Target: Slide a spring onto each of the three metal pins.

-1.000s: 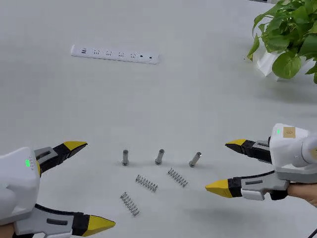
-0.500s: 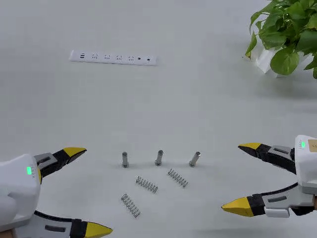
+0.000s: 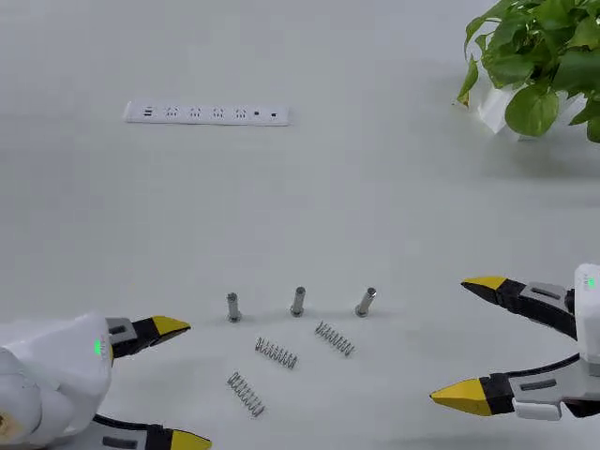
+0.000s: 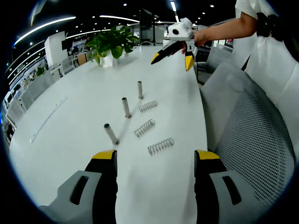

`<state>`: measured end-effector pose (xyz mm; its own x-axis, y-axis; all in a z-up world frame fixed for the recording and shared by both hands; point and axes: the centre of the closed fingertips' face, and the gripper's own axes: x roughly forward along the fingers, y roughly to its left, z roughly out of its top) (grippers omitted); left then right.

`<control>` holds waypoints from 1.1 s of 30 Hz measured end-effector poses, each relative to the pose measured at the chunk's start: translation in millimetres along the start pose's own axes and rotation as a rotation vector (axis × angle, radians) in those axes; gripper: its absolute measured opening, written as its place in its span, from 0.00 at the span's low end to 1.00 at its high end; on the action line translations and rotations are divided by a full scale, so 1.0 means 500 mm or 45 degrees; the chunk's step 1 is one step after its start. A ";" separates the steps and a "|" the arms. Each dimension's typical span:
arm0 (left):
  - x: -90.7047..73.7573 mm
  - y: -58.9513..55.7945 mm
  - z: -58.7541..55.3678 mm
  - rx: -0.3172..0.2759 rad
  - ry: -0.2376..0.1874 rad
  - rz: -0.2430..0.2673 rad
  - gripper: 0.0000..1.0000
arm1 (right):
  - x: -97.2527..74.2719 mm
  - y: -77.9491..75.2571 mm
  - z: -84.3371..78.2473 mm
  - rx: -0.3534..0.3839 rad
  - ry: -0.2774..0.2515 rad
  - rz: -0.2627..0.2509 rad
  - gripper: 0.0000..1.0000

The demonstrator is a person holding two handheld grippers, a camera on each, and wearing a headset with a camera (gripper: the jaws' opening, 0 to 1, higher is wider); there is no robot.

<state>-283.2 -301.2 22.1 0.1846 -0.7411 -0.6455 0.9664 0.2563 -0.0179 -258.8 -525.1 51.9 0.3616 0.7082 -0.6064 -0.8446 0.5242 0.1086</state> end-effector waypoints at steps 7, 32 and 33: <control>0.036 -0.020 -0.008 0.146 0.085 -0.117 0.44 | -0.003 0.000 -0.004 0.013 -0.003 -0.011 0.90; 0.105 -0.007 -0.037 0.477 0.273 -0.286 0.23 | -0.013 -0.003 -0.034 0.083 -0.005 -0.051 0.88; 0.106 -0.006 -0.038 0.480 0.277 -0.291 0.22 | -0.013 -0.003 -0.034 0.086 -0.005 -0.052 0.88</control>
<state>-279.8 -329.6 -26.8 -0.0423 -0.5951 -0.8025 0.9827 -0.1697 0.0740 -266.7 -538.5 42.1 0.3972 0.6872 -0.6083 -0.8004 0.5837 0.1367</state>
